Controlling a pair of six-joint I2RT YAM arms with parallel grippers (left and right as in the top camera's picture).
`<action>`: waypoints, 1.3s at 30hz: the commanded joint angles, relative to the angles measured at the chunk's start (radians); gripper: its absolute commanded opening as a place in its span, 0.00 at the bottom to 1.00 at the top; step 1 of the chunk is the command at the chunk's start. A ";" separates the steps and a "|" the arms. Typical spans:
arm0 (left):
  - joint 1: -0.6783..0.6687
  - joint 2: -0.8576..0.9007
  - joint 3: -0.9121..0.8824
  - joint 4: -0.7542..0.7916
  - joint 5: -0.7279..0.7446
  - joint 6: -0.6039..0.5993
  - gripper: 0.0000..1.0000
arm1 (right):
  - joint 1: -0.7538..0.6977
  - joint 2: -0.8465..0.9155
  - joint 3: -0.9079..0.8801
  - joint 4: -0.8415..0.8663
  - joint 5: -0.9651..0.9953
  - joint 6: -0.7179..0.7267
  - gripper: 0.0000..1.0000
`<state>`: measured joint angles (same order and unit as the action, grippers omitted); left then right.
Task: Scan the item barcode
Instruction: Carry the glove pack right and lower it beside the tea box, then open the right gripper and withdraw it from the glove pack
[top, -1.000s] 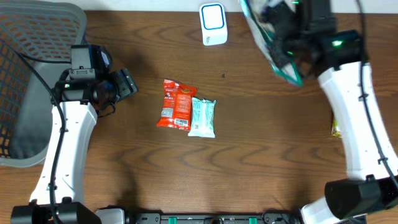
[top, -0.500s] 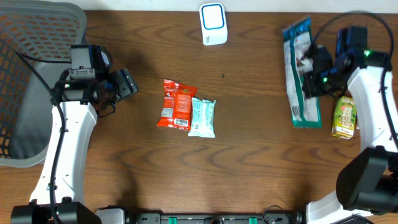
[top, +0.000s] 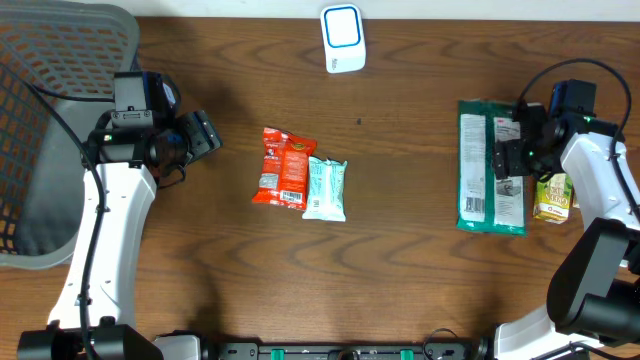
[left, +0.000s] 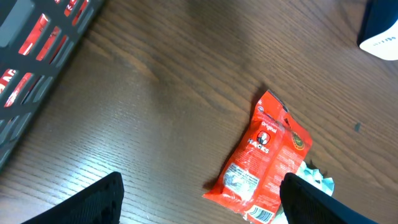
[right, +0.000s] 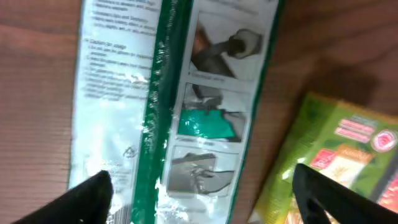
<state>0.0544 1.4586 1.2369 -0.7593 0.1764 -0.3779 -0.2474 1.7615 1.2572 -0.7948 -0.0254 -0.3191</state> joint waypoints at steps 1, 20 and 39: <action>0.002 0.002 0.013 -0.003 -0.013 -0.002 0.81 | -0.005 -0.003 0.049 -0.011 0.050 0.009 0.93; 0.002 0.002 0.013 -0.003 -0.013 -0.001 0.81 | 0.285 -0.002 -0.176 0.338 -0.106 0.366 0.20; 0.002 0.002 0.013 -0.003 -0.013 -0.002 0.81 | 0.185 -0.002 -0.277 0.418 0.226 0.459 0.25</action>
<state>0.0544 1.4586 1.2369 -0.7597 0.1764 -0.3779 -0.0223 1.7603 0.9867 -0.3771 0.1810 0.1261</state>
